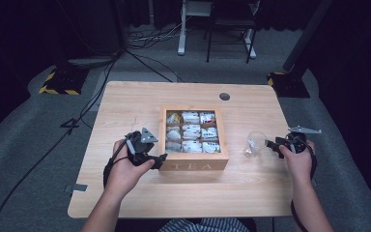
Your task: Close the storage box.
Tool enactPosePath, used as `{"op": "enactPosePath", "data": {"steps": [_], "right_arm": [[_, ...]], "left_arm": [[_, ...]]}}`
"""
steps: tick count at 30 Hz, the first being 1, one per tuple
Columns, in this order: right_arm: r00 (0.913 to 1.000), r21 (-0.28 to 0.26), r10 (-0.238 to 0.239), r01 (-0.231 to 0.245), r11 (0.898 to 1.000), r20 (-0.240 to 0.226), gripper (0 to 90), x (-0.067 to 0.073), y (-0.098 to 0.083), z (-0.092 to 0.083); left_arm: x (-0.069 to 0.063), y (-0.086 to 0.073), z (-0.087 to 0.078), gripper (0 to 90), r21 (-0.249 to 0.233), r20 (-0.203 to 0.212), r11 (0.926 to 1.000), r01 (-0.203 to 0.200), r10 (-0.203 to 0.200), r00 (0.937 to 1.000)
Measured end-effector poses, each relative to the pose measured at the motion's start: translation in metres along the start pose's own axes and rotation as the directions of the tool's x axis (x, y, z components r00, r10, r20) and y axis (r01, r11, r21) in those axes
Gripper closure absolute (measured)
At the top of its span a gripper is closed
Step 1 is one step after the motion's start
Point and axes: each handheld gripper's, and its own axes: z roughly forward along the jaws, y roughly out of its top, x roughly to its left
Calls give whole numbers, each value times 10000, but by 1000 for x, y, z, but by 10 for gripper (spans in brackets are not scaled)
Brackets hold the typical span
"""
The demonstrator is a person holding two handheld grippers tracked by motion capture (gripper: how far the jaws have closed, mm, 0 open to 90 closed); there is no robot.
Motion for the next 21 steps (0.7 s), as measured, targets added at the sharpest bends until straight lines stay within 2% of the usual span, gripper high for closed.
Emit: {"op": "enactPosePath", "data": {"steps": [6,10,13,17,21], "right_arm": [[10000,7,6,-6,10000,-25,382,1,1,4],[10000,46,8,-8,10000,-32,379,2,1,7],[10000,10,-15,15,10000,-31,368,1,1,7],[10000,-77,-3,3,10000,34,348,-2,0,7],[10000,-83,-46,47,10000,50,326,-4,-1,7]], "left_arm": [[14,-7,-19,279,-711,-296,9974,76,-98,9995],[24,-12,-27,270,-983,-460,9952,-25,-20,9989],[33,-16,-30,267,-1099,-616,9939,43,-112,9980],[46,-24,-30,261,-945,-1030,9954,142,-240,9944],[62,-32,-27,245,-925,-1000,9946,477,-569,9934]]}}
